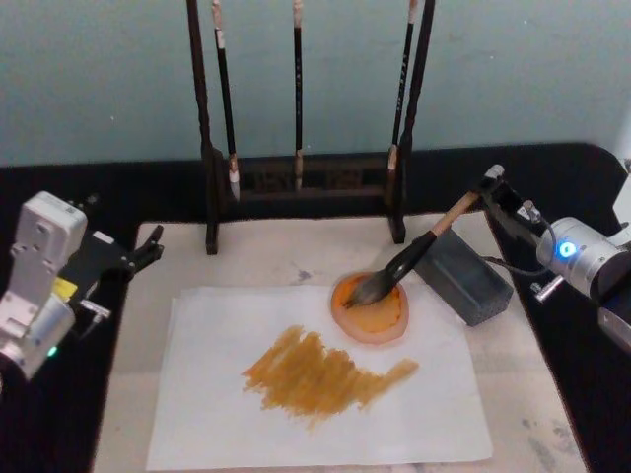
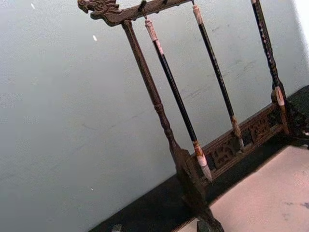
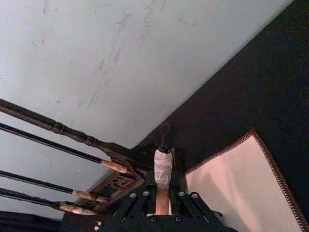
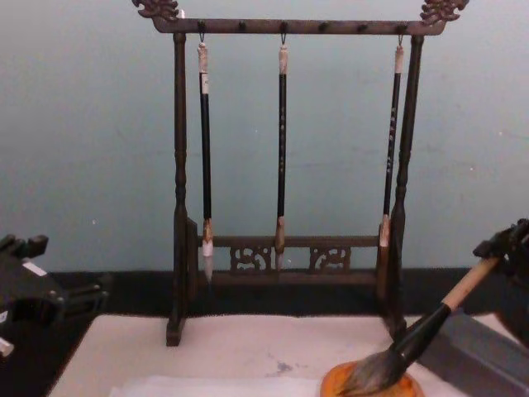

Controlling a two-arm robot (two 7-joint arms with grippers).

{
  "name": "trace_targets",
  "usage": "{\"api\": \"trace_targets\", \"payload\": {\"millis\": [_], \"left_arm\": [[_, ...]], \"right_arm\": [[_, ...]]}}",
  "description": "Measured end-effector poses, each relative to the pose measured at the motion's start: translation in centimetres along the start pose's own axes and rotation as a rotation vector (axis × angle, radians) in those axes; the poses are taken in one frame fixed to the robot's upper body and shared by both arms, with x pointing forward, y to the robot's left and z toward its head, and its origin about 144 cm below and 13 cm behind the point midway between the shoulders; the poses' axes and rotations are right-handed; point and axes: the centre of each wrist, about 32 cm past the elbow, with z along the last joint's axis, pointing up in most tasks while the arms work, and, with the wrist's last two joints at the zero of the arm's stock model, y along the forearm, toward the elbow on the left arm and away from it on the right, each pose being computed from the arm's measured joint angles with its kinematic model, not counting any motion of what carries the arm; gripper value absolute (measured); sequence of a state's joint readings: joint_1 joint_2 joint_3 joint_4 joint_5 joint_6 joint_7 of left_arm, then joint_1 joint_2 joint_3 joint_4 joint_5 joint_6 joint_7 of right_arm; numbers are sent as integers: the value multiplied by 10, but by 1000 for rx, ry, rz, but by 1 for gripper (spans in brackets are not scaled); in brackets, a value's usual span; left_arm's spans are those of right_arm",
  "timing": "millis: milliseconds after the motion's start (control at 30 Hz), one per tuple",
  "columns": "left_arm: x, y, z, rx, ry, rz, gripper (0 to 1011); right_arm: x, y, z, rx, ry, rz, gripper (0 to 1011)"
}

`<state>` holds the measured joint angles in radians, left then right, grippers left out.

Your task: Pick up the brush from the inkstone, write on the paper, then place the brush back to its original position.

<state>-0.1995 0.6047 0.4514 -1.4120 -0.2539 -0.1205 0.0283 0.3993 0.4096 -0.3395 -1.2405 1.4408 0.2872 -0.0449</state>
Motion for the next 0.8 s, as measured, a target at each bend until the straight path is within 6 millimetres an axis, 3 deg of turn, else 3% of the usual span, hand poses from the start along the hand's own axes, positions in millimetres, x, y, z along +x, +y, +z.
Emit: {"api": "trace_targets", "payload": {"millis": [667, 800], "left_arm": [[0, 0, 0, 0, 0, 0, 1009], [0, 0, 0, 0, 0, 0, 1010]], "right_arm": [[0, 1, 0, -2, -1, 2, 160], [0, 1, 0, -2, -1, 2, 220]]}}
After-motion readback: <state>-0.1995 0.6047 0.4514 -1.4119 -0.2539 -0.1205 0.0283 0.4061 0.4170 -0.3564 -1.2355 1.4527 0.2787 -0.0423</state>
